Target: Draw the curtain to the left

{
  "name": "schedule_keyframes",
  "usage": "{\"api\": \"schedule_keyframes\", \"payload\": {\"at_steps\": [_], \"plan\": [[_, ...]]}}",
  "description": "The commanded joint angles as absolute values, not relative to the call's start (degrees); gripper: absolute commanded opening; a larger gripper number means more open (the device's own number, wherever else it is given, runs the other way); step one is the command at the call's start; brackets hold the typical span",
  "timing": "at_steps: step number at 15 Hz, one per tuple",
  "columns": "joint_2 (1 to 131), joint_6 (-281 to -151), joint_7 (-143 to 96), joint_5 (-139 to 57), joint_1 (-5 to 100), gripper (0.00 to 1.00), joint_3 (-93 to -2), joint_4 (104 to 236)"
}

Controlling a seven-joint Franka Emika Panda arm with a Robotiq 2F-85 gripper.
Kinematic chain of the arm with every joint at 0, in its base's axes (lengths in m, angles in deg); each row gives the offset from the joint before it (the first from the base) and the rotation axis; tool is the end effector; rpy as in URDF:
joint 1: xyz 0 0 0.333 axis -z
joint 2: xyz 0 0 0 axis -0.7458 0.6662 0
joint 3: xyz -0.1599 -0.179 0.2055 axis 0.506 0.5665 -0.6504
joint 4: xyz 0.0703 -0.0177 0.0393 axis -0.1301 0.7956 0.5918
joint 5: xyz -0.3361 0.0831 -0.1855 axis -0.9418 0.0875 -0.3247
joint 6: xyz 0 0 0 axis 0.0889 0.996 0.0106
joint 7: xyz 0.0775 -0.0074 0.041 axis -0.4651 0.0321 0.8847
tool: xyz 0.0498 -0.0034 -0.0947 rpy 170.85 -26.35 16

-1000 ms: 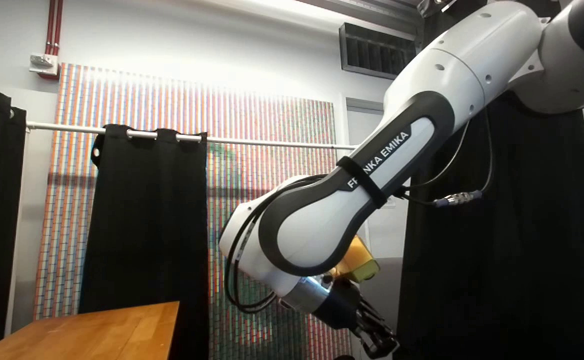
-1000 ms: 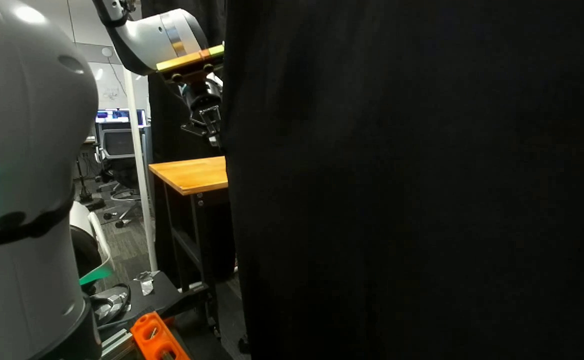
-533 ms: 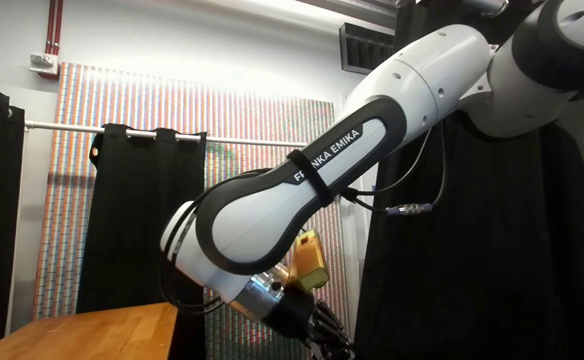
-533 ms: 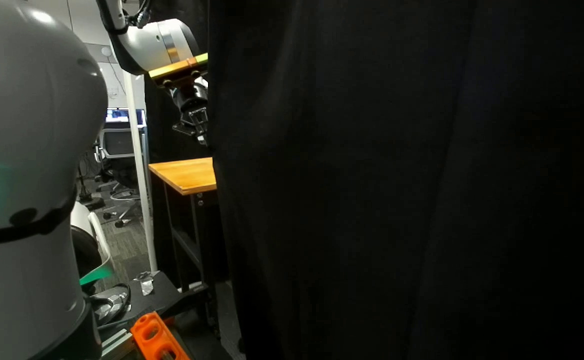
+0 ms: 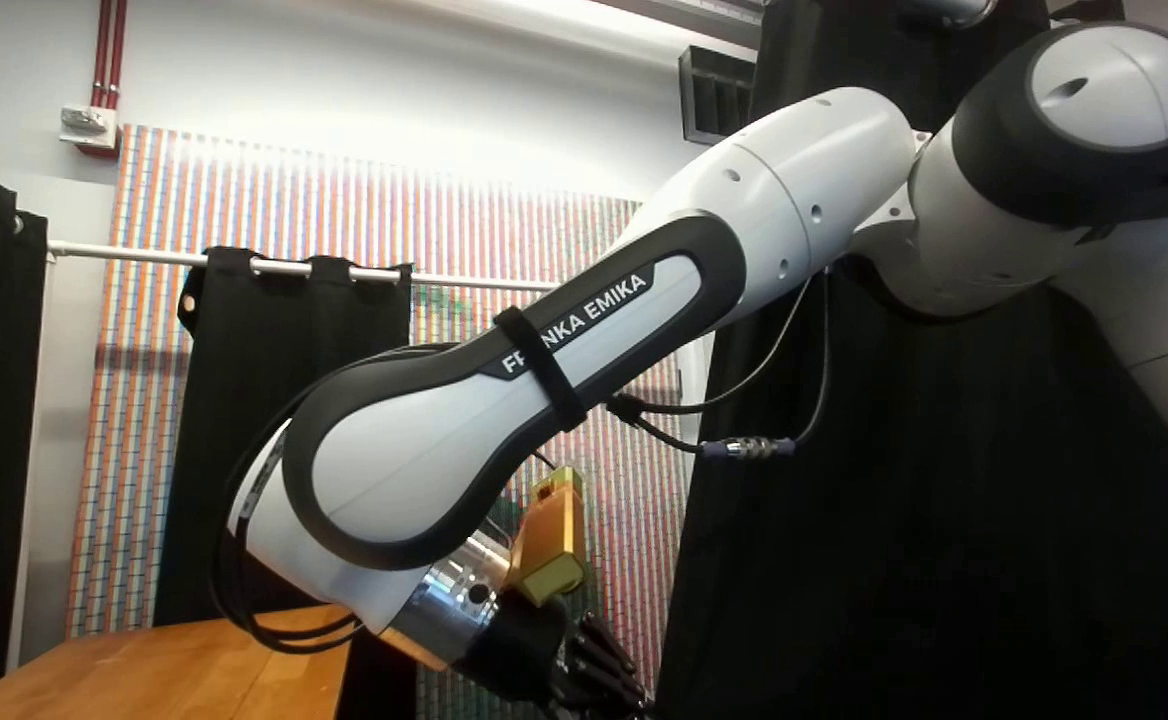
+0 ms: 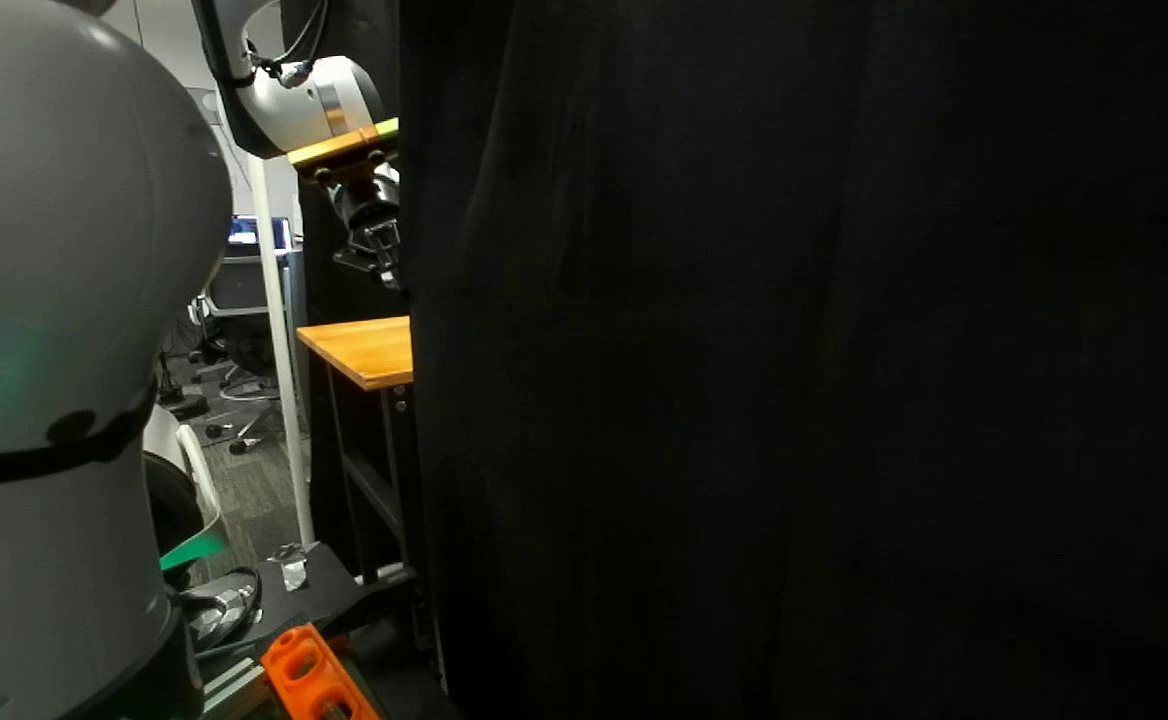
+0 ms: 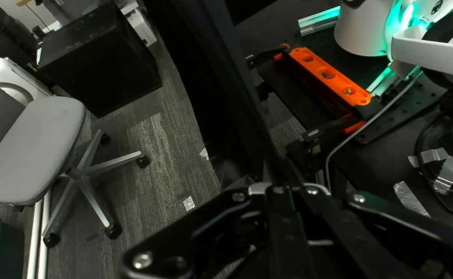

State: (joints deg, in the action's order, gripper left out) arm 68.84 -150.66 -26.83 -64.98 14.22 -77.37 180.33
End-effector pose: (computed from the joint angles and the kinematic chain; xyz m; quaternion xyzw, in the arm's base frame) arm 0.3260 0.4185 0.3540 0.7836 0.4313 -0.2554 0.3669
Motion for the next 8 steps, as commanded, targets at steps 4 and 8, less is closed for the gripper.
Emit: {"api": "schedule_keyframes", "payload": {"at_steps": [4,8], "plan": [[71.8,-150.7,-28.7,-64.5,12.4,0.01,-75.4,176.4],[72.6,-150.3,-30.0,-64.4,12.2,0.01,-74.8,175.2]]}}
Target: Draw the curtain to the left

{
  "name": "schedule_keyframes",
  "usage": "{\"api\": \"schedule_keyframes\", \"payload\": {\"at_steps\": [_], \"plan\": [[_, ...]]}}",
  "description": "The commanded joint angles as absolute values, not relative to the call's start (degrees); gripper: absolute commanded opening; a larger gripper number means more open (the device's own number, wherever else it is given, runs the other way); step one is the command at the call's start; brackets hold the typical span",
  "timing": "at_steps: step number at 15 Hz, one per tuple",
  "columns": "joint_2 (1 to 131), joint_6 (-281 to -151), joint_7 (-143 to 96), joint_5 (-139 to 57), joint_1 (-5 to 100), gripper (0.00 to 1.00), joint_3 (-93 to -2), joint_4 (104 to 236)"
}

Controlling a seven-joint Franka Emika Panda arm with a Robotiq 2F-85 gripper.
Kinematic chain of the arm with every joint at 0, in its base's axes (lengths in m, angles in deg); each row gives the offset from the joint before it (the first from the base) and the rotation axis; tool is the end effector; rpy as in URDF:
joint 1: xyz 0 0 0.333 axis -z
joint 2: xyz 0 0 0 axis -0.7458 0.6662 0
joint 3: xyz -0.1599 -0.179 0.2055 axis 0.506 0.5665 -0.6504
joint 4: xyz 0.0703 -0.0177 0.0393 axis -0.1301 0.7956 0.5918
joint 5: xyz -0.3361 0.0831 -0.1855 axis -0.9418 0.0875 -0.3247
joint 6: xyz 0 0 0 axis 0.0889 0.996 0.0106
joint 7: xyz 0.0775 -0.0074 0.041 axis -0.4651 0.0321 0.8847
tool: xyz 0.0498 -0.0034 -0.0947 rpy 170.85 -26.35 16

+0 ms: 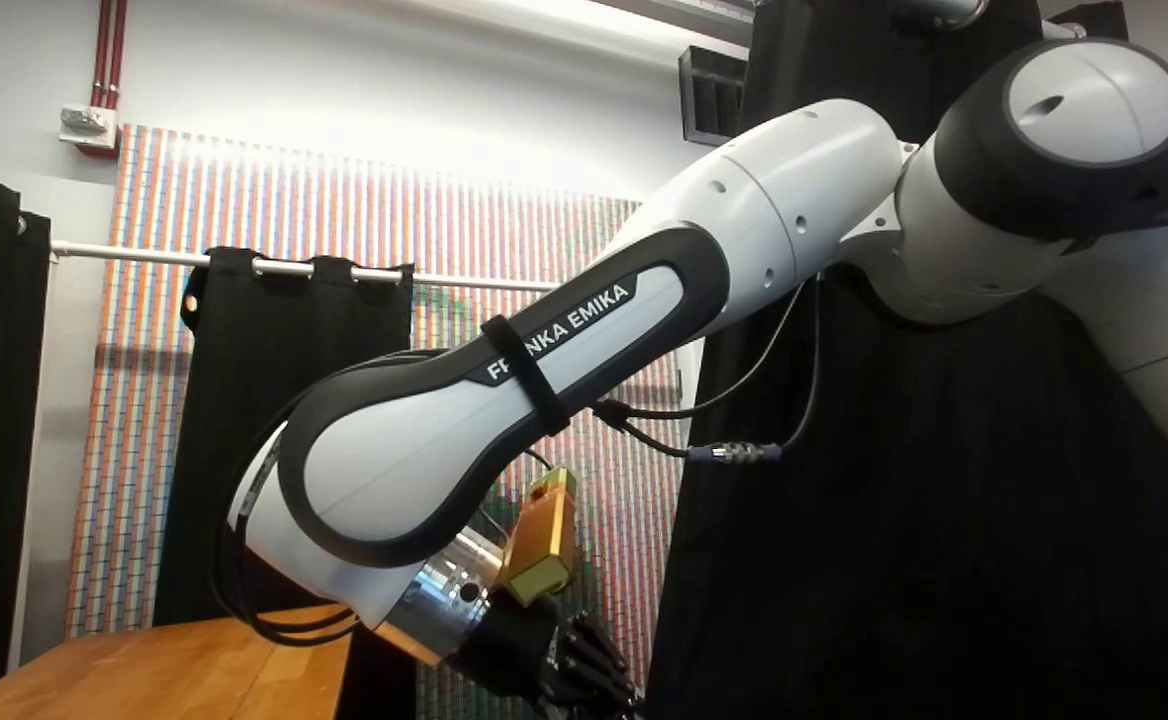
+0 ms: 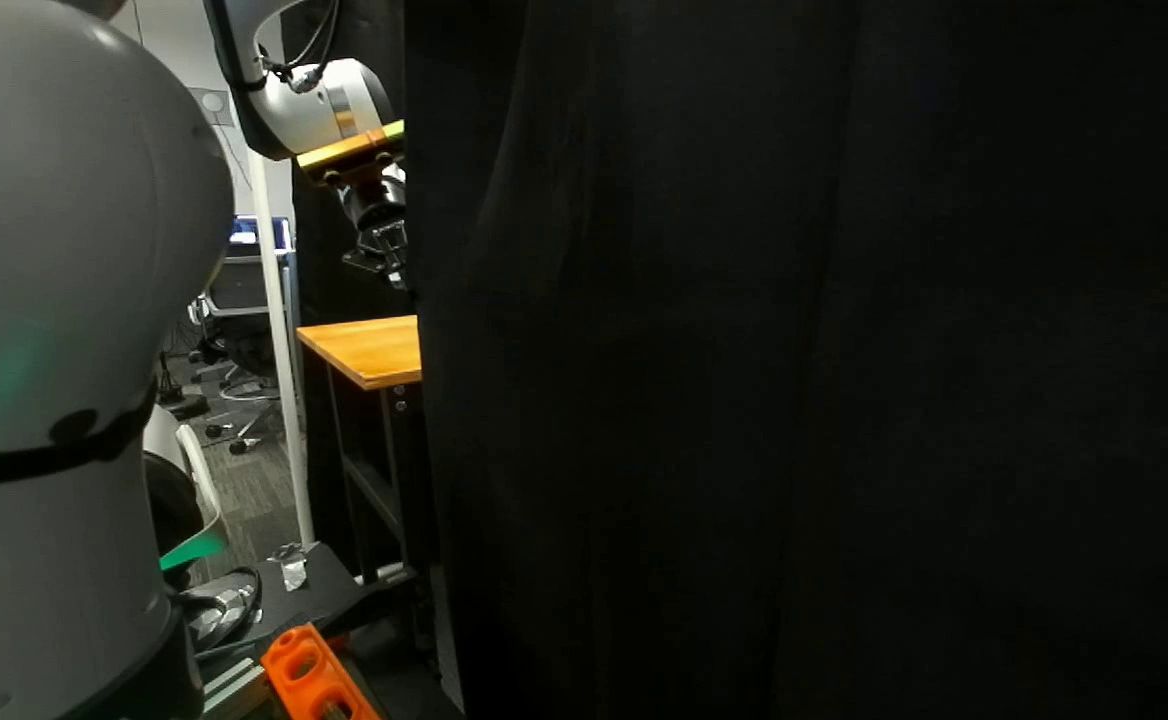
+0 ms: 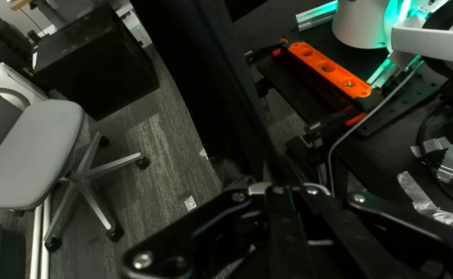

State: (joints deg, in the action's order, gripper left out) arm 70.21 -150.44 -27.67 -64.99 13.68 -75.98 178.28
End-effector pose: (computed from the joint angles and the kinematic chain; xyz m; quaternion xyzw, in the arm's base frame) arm 0.3379 0.4204 0.3531 0.7924 0.4182 -0.2540 0.3644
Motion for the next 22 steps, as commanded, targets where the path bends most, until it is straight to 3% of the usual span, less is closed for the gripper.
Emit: {"api": "schedule_keyframes", "payload": {"at_steps": [1,8,9,11,20,22], "plan": [[72.7,-150.1,-30.7,-64.2,12.1,0.01,-74.6,175.1],[72.2,-150.5,-32.9,-63.3,12.1,0.01,-73.8,175.5],[72.2,-150.3,-33.6,-63.2,12.0,0.27,-73.6,175.5],[72.3,-150.5,-34.0,-63.0,12.0,0.34,-73.5,175.5],[71.3,-151.7,-41.5,-62.0,11.5,1.00,-72.3,176.9],[71.2,-152.7,-45.6,-60.2,11.6,1.00,-71.8,177.0]]}}
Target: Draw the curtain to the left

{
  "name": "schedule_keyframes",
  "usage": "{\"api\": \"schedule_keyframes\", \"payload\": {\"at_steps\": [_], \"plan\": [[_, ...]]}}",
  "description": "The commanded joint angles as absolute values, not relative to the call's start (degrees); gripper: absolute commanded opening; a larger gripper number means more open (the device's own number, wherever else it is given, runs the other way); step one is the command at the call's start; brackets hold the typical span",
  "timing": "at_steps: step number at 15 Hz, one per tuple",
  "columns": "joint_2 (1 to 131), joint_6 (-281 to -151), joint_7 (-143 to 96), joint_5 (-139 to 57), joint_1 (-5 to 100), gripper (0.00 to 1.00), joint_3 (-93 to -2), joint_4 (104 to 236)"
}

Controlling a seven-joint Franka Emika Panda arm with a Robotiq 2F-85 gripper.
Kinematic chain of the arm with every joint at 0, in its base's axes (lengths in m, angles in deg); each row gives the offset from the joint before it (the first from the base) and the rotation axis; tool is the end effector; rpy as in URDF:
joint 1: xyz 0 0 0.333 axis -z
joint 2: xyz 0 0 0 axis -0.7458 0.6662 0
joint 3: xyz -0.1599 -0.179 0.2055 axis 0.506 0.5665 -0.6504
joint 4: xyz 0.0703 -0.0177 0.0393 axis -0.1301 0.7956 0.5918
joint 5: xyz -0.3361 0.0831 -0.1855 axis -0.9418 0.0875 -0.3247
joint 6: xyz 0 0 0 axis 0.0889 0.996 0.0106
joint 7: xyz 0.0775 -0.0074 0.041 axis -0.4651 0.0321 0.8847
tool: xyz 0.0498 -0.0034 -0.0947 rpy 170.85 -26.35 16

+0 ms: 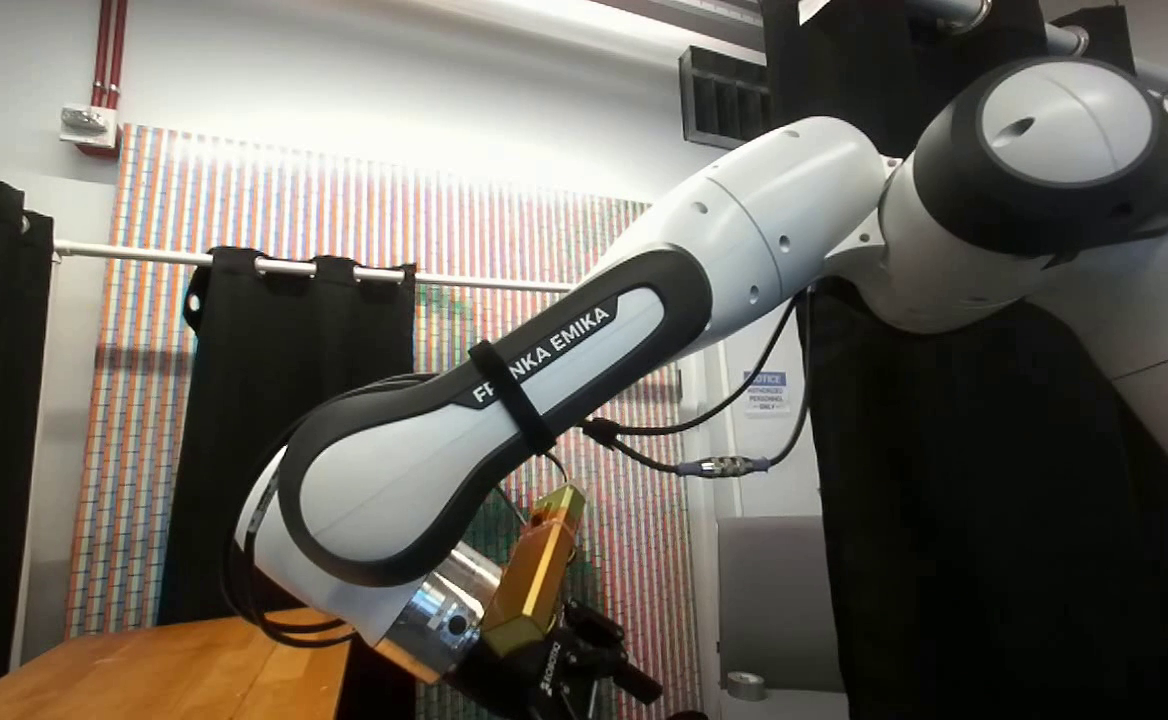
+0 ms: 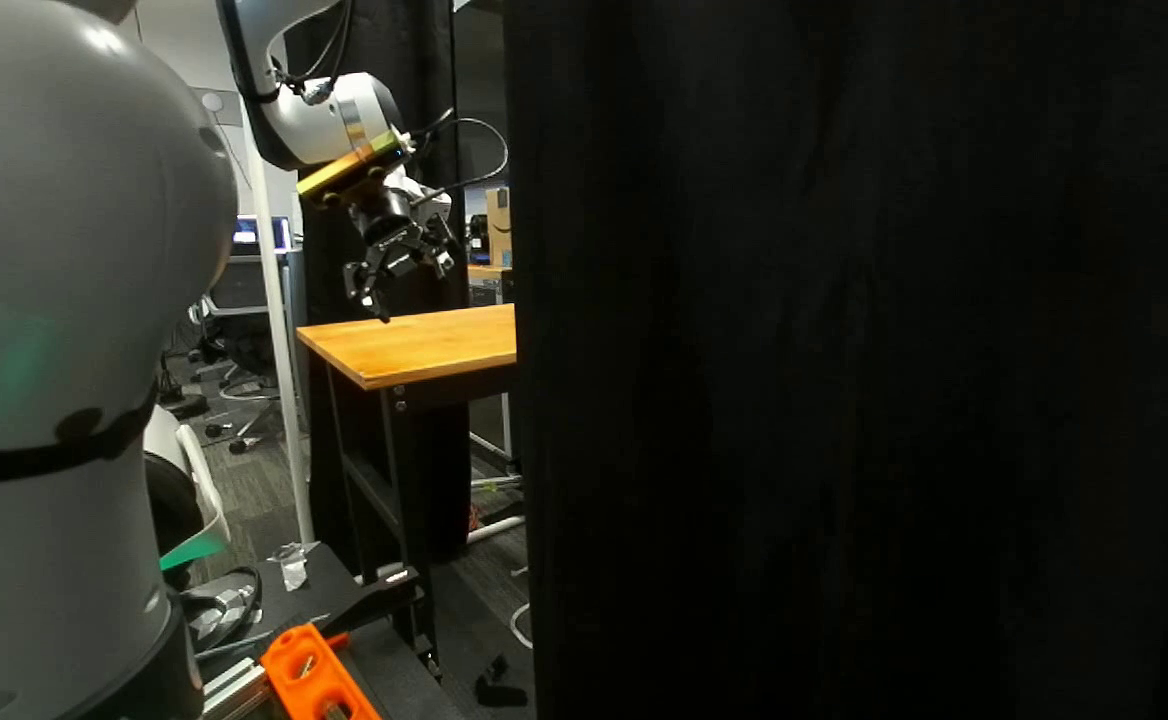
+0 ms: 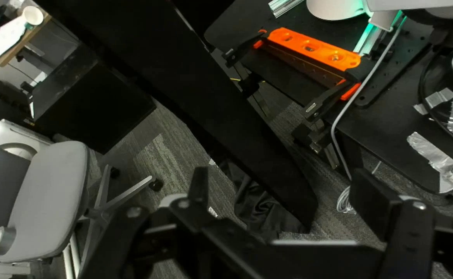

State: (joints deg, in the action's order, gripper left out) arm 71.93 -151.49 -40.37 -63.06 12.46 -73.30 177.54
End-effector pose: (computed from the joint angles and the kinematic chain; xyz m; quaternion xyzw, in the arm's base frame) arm 0.3466 0.4193 0.3379 0.8385 0.3191 -0.2290 0.3777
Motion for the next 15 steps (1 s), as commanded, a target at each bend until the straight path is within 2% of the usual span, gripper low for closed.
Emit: {"api": "schedule_keyframes", "payload": {"at_steps": [1,4,7,8,15], "plan": [[71.0,-153.4,-48.2,-59.0,11.6,1.00,-71.5,177.2],[70.8,-156.5,-55.1,-54.9,11.6,1.00,-70.7,177.5],[70.4,-166.0,-57.9,-51.3,12.2,1.00,-70.7,178.8],[60.3,-170.1,-54.0,-50.6,15.8,1.00,-70.2,188.6],[43.3,-190.8,-42.5,-45.0,25.7,1.00,-68.9,205.8]]}}
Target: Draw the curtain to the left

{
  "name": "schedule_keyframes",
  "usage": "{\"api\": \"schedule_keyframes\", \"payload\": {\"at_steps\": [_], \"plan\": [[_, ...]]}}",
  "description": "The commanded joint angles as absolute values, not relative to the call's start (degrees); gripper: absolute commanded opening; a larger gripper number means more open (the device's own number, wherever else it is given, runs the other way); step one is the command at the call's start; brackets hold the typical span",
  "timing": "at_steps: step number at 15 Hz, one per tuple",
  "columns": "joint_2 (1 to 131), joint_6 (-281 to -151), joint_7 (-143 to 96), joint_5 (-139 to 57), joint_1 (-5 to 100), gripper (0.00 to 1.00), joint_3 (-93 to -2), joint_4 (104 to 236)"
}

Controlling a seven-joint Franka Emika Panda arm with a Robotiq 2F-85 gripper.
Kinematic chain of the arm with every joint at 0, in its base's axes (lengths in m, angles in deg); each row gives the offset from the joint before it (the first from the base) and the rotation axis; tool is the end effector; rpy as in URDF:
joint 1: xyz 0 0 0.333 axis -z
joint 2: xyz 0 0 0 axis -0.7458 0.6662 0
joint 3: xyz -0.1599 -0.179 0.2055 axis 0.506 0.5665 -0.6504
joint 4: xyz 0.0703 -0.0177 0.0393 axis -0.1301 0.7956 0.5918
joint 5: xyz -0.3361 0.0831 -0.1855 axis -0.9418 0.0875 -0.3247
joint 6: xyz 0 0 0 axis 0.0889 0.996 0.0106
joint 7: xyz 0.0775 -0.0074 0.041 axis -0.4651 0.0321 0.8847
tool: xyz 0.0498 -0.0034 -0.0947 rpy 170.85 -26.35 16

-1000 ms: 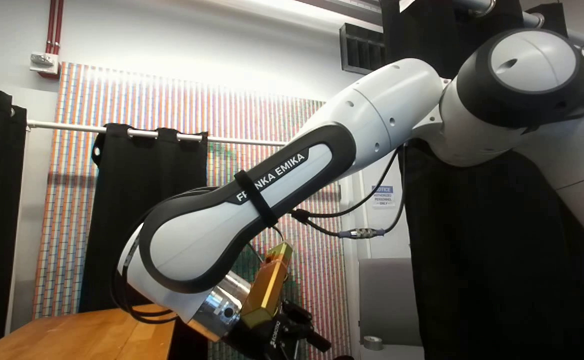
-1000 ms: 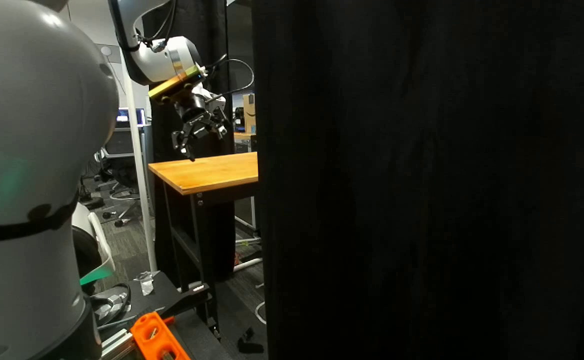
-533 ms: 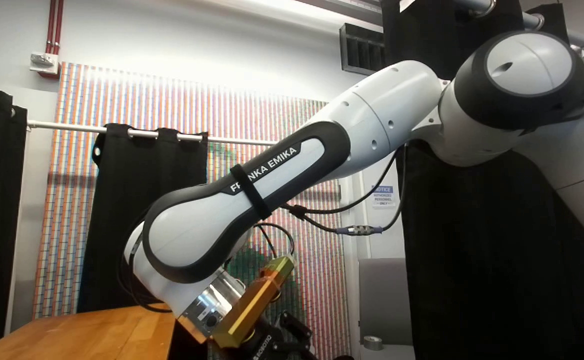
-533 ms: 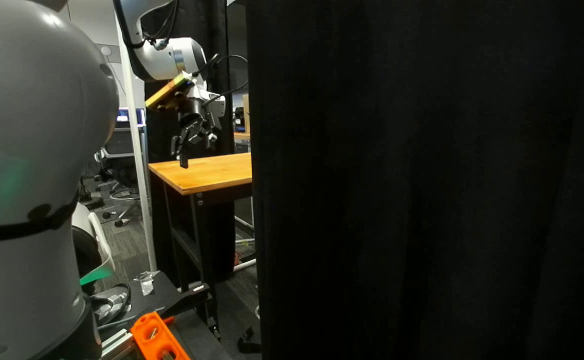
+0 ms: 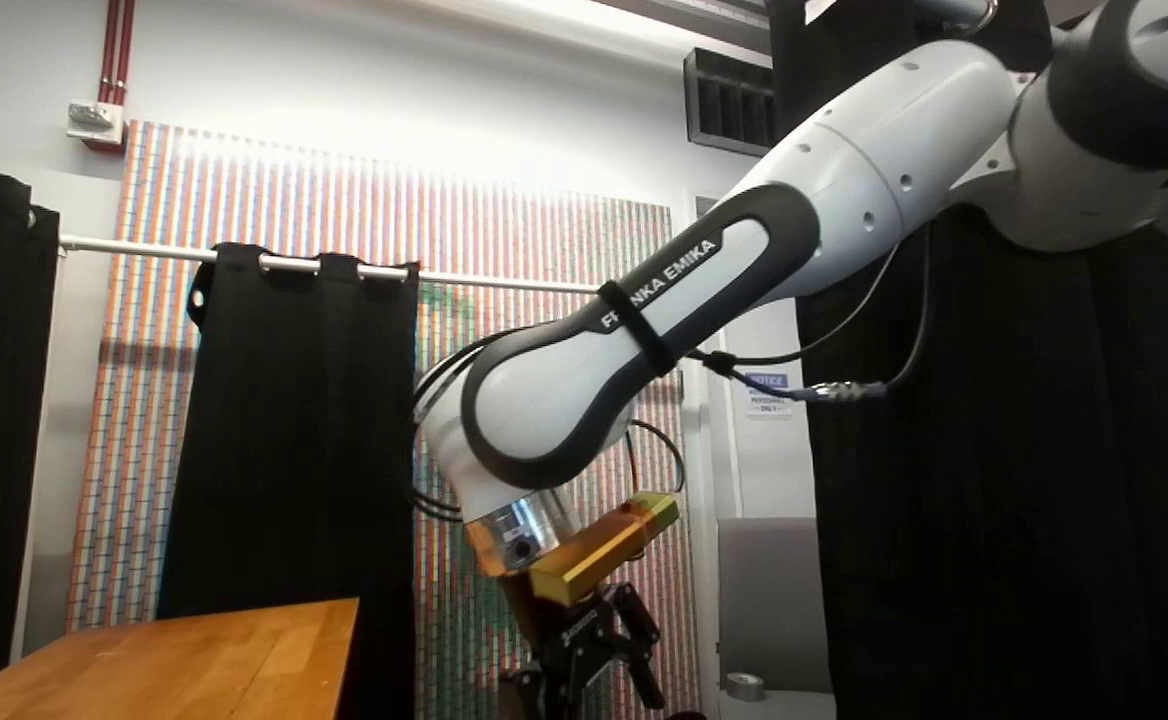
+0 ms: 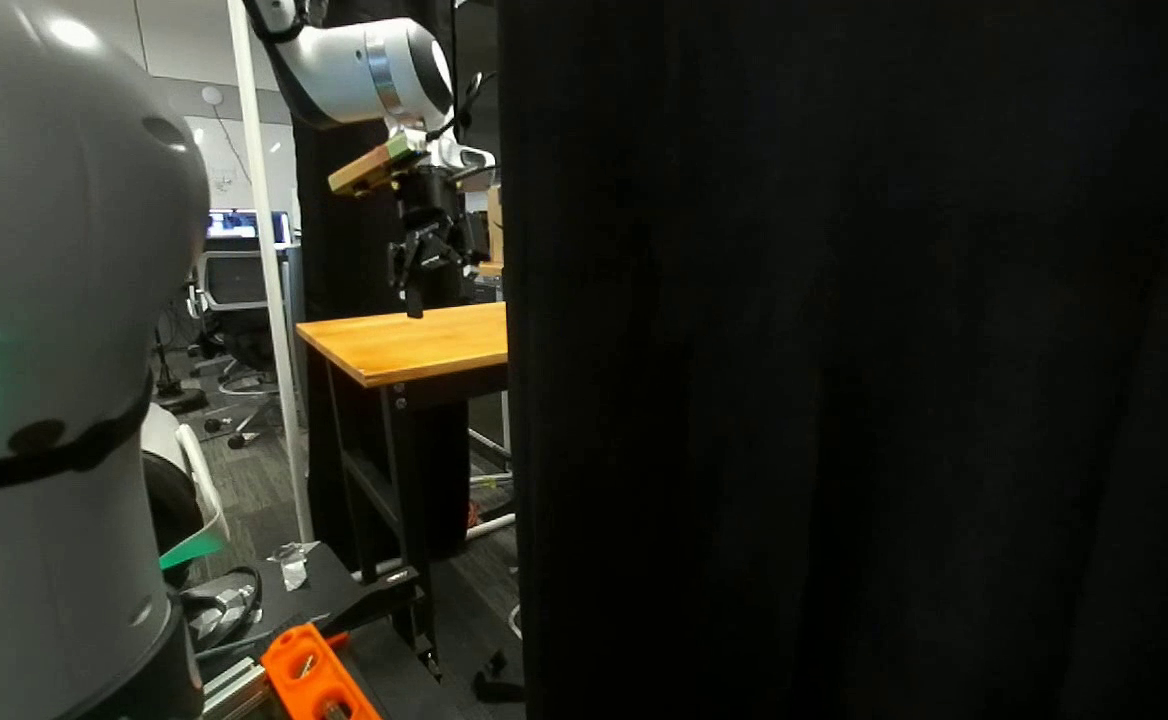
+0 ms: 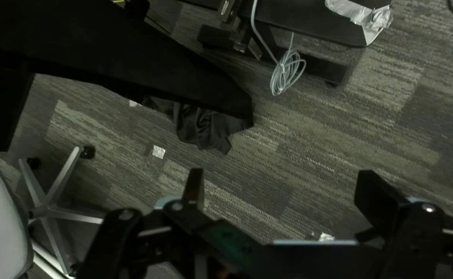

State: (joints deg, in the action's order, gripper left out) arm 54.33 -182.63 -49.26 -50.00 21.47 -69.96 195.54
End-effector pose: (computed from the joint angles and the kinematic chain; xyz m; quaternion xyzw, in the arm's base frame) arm 0.3782 0.3574 0.3730 0.9646 0.1716 -0.0933 0.1770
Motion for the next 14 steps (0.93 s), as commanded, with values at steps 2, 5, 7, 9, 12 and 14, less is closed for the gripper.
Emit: {"api": "schedule_keyframes", "payload": {"at_steps": [2,5,7,9,12,14], "plan": [[37.7,-194.2,-37.1,-40.2,28.6,1.00,-67.3,210.8],[29.6,-195.4,-29.7,-31.1,32.2,1.00,-62.9,217.1],[24.7,-193.3,-28.0,-27.1,34.7,1.00,-59.7,220.5],[19.3,-191.4,-27.6,-25.1,37.6,1.00,-56.6,223.7],[11.0,-188.8,-27.4,-24.1,42.5,1.00,-51.9,227.7],[5.7,-185.8,-26.9,-26.4,46.5,1.00,-49.5,228.9]]}}
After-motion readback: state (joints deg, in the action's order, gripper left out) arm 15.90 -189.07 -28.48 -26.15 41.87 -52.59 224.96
